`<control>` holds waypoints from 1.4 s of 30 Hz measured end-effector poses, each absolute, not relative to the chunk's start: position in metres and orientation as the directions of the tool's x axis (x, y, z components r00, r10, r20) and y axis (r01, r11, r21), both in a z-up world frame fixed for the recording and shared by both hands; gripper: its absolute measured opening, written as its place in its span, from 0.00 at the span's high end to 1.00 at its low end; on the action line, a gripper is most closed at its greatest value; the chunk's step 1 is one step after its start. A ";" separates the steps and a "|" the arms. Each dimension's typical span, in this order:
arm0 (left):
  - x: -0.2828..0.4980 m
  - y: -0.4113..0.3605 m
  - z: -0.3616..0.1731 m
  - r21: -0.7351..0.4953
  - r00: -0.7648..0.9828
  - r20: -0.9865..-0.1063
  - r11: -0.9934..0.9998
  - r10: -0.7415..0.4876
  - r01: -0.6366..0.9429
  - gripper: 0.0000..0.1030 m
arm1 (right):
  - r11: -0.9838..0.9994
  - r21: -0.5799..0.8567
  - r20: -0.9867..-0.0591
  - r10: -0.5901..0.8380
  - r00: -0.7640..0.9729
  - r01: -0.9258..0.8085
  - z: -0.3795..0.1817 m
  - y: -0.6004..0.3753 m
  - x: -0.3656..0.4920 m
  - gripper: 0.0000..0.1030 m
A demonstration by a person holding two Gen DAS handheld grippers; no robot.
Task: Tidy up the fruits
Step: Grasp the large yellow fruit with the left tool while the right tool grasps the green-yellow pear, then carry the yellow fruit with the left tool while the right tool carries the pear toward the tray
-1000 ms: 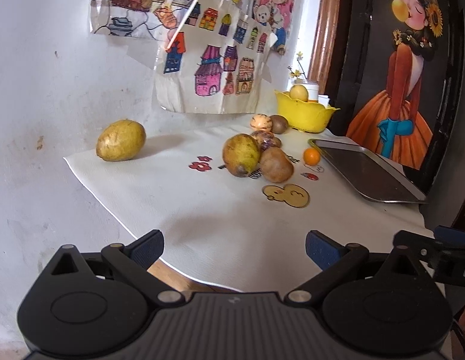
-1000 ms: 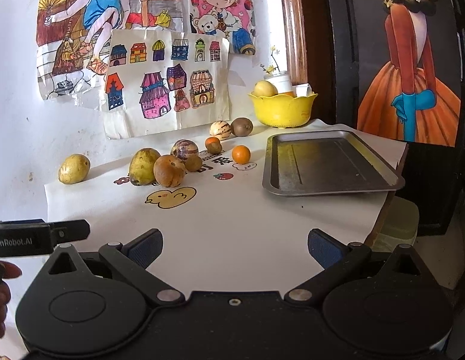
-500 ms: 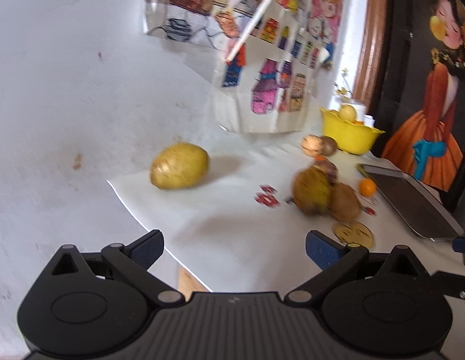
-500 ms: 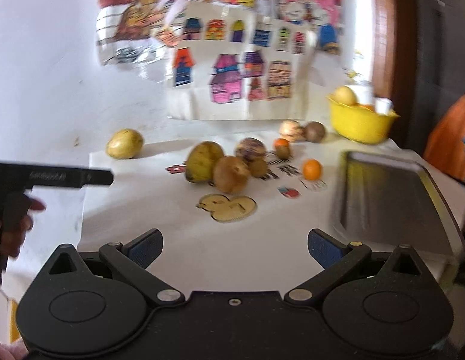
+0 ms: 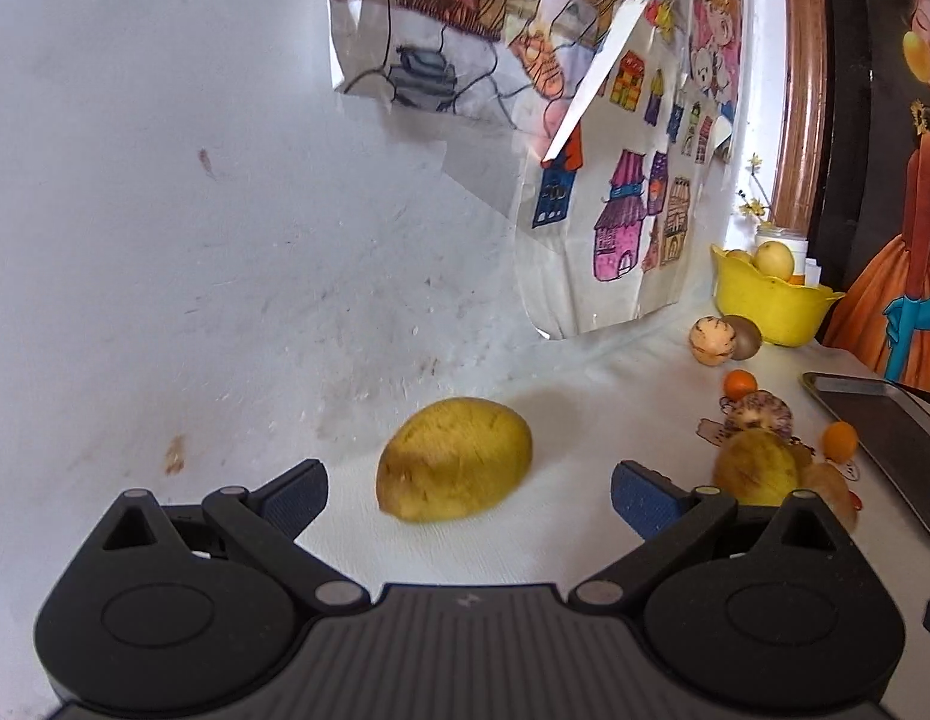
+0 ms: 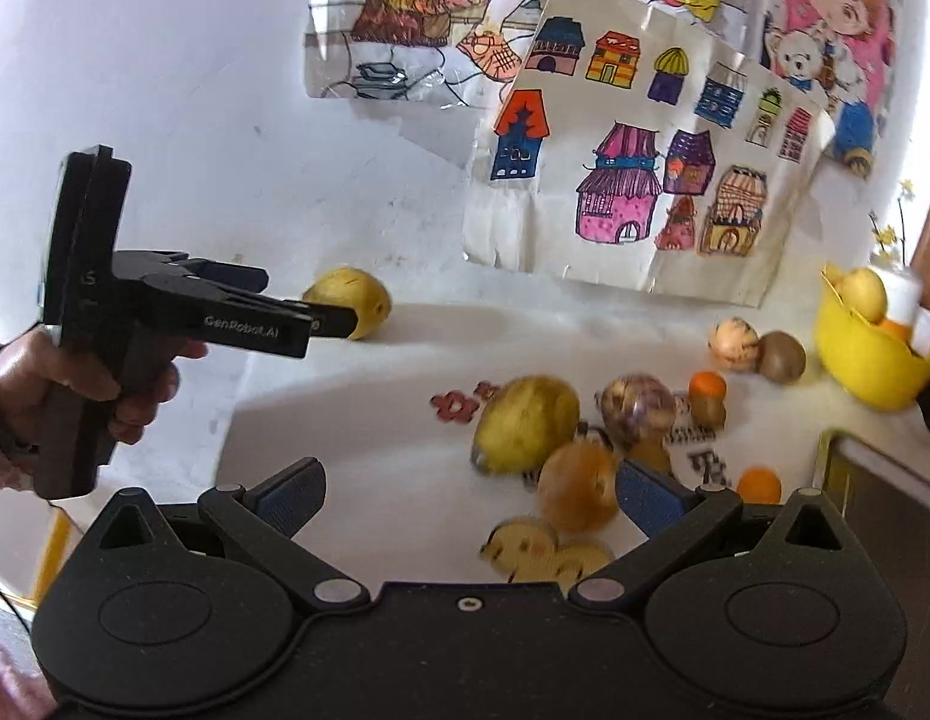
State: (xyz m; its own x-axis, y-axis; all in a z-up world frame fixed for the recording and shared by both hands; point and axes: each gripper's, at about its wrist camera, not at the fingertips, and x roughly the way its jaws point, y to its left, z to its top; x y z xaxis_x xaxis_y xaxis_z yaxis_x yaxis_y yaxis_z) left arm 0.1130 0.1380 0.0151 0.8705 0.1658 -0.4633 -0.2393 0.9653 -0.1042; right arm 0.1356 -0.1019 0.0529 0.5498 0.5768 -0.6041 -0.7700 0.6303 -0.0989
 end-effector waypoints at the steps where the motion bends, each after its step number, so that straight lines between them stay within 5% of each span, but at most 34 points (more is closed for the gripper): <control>1: 0.117 0.140 0.015 -0.105 0.869 -0.468 0.966 0.161 -0.235 0.00 | 0.625 -0.121 -0.601 0.572 0.558 -0.771 0.051 -0.095 0.141 0.00; 7: 0.137 0.147 0.008 -0.100 0.857 -0.496 0.972 0.137 -0.213 0.00 | 0.620 -0.197 -0.607 0.531 0.591 -0.759 0.028 -0.068 0.172 0.01; 13: 0.148 0.153 0.005 -0.118 0.861 -0.496 0.974 0.111 -0.194 0.01 | 0.642 -0.142 -0.649 0.515 0.561 -0.753 0.012 -0.058 0.200 0.15; 29: 0.159 0.151 -0.004 -0.096 0.845 -0.522 0.977 0.114 -0.191 0.21 | 0.644 -0.121 -0.667 0.511 0.542 -0.756 0.003 -0.049 0.215 0.39; 42: 0.160 0.143 -0.006 -0.027 0.837 -0.516 0.974 0.180 -0.226 0.31 | 0.657 -0.193 -0.631 0.486 0.605 -0.729 -0.002 -0.045 0.205 0.41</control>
